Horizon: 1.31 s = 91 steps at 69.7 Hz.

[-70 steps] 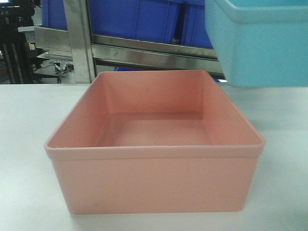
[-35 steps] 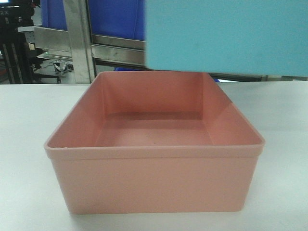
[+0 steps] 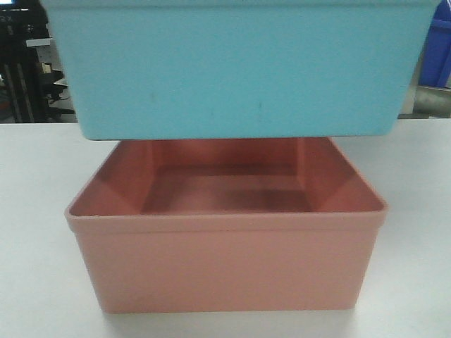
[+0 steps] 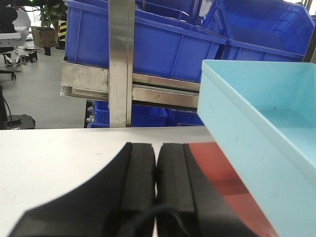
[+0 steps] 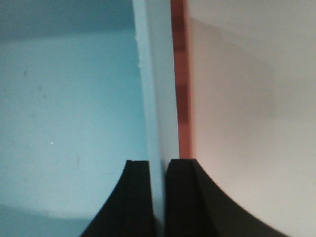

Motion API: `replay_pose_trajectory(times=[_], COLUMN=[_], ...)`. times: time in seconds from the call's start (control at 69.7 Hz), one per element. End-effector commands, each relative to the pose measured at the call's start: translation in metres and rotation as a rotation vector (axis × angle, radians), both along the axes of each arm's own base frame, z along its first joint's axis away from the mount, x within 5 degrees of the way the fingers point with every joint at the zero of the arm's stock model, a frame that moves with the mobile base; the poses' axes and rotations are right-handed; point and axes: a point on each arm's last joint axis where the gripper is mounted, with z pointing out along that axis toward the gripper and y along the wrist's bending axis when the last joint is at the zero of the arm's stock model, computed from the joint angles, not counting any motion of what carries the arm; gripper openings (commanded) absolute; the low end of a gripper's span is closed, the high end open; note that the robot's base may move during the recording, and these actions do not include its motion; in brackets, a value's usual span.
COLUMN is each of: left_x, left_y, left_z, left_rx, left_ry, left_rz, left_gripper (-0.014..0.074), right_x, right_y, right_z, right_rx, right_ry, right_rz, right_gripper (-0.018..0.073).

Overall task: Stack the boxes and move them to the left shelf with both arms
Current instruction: 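Lift the blue bin with the right gripper and lower it into the pink bin, then open the right gripper and raise it off the blue bin rim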

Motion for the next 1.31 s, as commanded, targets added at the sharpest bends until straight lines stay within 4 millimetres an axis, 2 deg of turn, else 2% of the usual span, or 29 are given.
replay_pose_trajectory(times=[0.0,0.172,0.559,1.062,1.291], left_x=[-0.001,-0.001,-0.001,-0.001,-0.001], left_y=[0.002,0.002,0.002,0.002,0.002], left_z=[0.017,0.016,0.016,0.016,0.016], left_rx=[-0.029,-0.028,-0.028,-0.028,-0.028], left_ry=[-0.105,-0.104,-0.104,-0.104,-0.104], left_rz=[0.018,0.018,0.018,0.018,0.018], left_gripper=[-0.0012,-0.0012,-0.0012,-0.0012,-0.0012], right_x=[-0.020,-0.019,-0.014,-0.009,-0.006], right_y=[0.002,0.008,0.009,0.010,0.011], right_z=[0.024,0.008,-0.012,-0.011,-0.016], right_rx=[0.058,0.062,0.068,0.090,0.078], right_ry=[-0.022,-0.007,-0.016,-0.075,-0.070], right_rz=[-0.005,-0.013,-0.032,-0.044,-0.030], right_gripper=[0.0055,0.0055,0.0055,0.0055,0.0055])
